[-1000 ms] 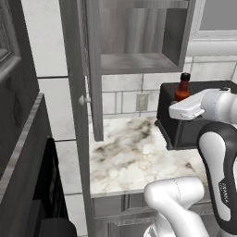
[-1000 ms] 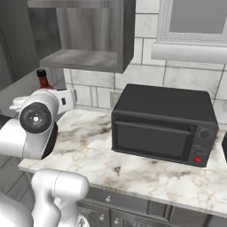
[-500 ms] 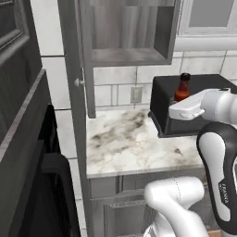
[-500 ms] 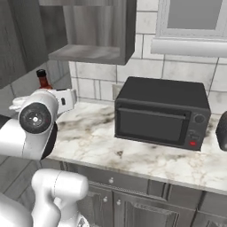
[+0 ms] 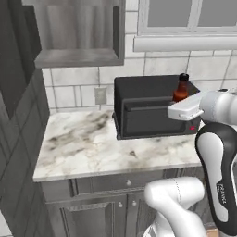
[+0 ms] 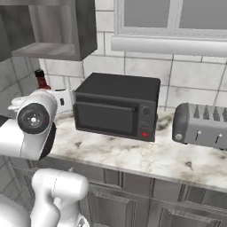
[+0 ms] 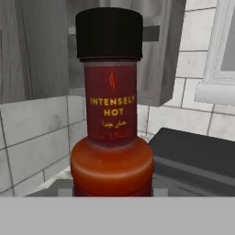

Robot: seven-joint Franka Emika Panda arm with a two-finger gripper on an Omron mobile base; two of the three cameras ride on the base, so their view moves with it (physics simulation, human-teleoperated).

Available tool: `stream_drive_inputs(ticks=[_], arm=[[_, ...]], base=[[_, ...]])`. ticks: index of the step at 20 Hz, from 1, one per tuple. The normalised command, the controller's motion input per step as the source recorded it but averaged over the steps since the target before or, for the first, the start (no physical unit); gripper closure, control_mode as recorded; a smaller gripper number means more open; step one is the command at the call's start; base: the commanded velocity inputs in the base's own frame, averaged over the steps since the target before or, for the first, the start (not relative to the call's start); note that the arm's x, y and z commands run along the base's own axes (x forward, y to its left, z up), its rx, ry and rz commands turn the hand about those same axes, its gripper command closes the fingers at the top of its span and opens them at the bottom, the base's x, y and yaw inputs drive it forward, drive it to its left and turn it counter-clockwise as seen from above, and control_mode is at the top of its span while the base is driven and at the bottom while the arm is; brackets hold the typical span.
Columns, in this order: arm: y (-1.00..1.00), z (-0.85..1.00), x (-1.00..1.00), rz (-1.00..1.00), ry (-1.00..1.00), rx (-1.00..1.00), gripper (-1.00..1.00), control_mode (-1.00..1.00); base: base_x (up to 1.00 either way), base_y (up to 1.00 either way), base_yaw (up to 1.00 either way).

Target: Take 2 condiments from the cabinet and move them on the counter near the stove.Make sure the condiments are lined up with each other, next to each other.

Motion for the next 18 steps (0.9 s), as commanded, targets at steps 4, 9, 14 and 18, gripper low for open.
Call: stream_drive_inputs(ticks=[4,9,14,18], arm=[[0.0,0.0,0.0,0.0,0.0,0.0,1.0,1.0],[0.0,0.0,0.0,0.0,0.0,0.0,1.0,1.0],[0.0,0.0,0.0,0.0,0.0,0.0,1.0,1.0],[0.0,0.0,0.0,0.0,0.0,0.0,1.0,1.0]], base=[[-0.49,-1.0,-0.03],[-0.83,-1.0,-0.02],[-0.84,-1.0,-0.01],[-0.27,-0.98,0.0]])
